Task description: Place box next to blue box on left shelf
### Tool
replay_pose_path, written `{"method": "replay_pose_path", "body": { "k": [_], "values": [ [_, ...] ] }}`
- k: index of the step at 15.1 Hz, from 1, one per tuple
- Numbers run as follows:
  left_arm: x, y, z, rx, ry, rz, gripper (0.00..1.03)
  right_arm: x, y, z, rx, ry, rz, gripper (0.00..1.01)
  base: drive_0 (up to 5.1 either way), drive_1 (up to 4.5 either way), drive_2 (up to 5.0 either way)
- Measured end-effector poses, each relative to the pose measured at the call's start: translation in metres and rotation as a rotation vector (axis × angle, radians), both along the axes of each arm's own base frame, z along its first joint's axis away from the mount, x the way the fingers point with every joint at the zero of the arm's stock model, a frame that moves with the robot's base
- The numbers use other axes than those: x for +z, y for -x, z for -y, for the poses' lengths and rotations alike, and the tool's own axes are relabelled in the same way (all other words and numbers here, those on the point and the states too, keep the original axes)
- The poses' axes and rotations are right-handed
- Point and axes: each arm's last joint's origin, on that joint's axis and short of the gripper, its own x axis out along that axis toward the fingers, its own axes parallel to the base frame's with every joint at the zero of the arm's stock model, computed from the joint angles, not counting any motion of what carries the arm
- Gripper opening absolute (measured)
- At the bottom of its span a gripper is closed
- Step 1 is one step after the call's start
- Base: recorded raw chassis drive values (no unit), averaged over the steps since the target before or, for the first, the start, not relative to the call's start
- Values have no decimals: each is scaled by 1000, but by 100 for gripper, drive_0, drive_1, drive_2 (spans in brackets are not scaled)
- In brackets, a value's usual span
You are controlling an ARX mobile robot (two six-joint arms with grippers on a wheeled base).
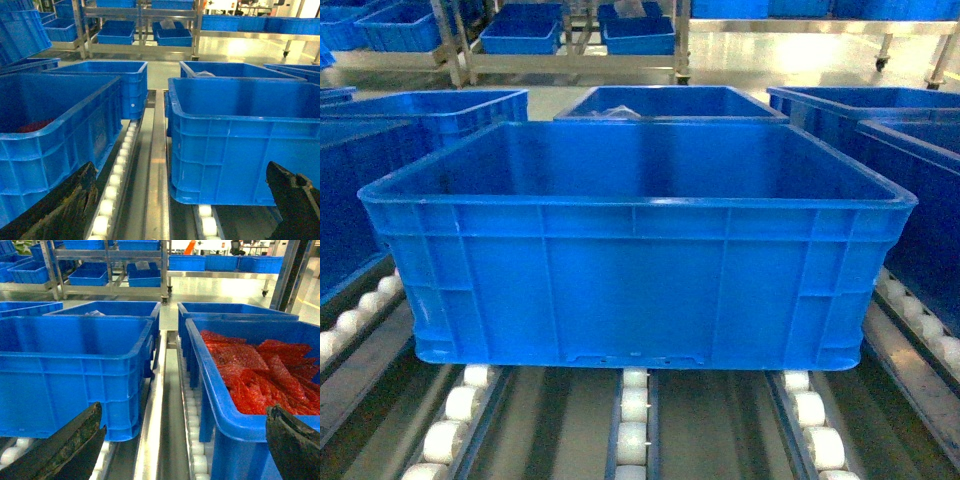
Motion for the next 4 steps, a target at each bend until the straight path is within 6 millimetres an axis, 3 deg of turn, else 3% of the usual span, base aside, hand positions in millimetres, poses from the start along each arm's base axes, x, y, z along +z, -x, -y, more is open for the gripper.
{"method": "replay_pose_path", "body": {
  "k": [4],
  "values": [
    [0, 0, 0, 0, -1, 0, 98, 0, 0, 0, 0, 0, 0, 98, 0, 0, 0]
  ]
}}
